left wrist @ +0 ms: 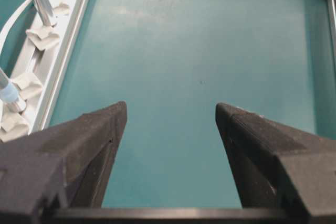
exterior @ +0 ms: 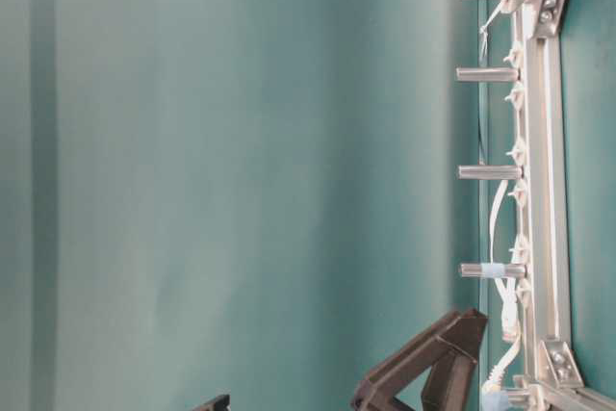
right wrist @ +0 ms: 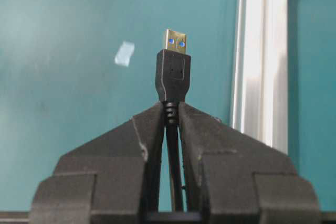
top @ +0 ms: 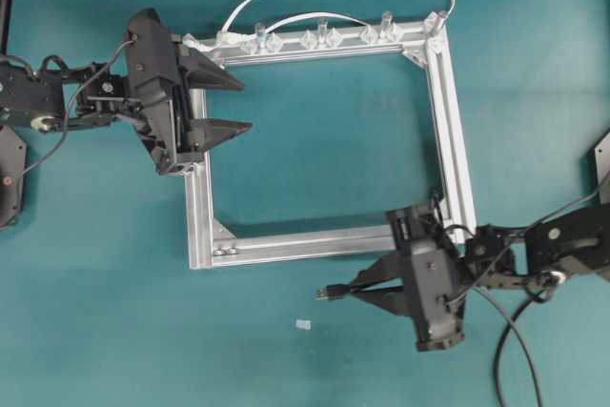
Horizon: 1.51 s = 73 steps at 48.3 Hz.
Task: Insert the wire through the string loop located on the right side.
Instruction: 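Move the right gripper with the plug toward the zip-tie loop at the frame corner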
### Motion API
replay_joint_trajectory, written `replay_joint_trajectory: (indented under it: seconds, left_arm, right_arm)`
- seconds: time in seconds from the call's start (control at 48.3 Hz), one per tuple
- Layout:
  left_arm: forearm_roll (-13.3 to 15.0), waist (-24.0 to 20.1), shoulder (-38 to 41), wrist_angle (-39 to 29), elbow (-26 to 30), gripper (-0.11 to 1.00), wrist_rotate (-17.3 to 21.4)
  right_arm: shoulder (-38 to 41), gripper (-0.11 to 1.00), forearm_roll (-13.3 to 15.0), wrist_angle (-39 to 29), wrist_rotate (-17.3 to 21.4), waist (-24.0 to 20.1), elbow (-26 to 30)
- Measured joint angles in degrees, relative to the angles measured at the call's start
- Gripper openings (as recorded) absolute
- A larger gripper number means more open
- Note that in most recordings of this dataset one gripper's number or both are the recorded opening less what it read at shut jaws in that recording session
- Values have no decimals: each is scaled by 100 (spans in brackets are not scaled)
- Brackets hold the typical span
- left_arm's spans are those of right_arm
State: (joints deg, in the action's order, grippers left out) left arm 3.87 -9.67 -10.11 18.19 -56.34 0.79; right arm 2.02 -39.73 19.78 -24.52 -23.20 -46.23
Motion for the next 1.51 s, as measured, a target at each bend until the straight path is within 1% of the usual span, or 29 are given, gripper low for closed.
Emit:
replay_joint_trajectory:
  seconds: [0.455, 0.703, 1.158, 1.51]
  left_arm:
    - [0, 9, 0, -510, 193, 74, 0]
    - [0, -53, 0, -633, 272, 74, -9]
    - [0, -105, 0, -677, 387, 74, -9]
    - [0, -149, 9, -817, 466, 74, -9]
  right_arm:
    - [-861, 13, 9, 0, 0, -193, -826]
    - [-1371, 13, 0, -26, -9, -334, -1266]
    - [-2180, 13, 9, -79, -9, -343, -2083]
    - [-3015, 13, 0, -88, -9, -343, -2698]
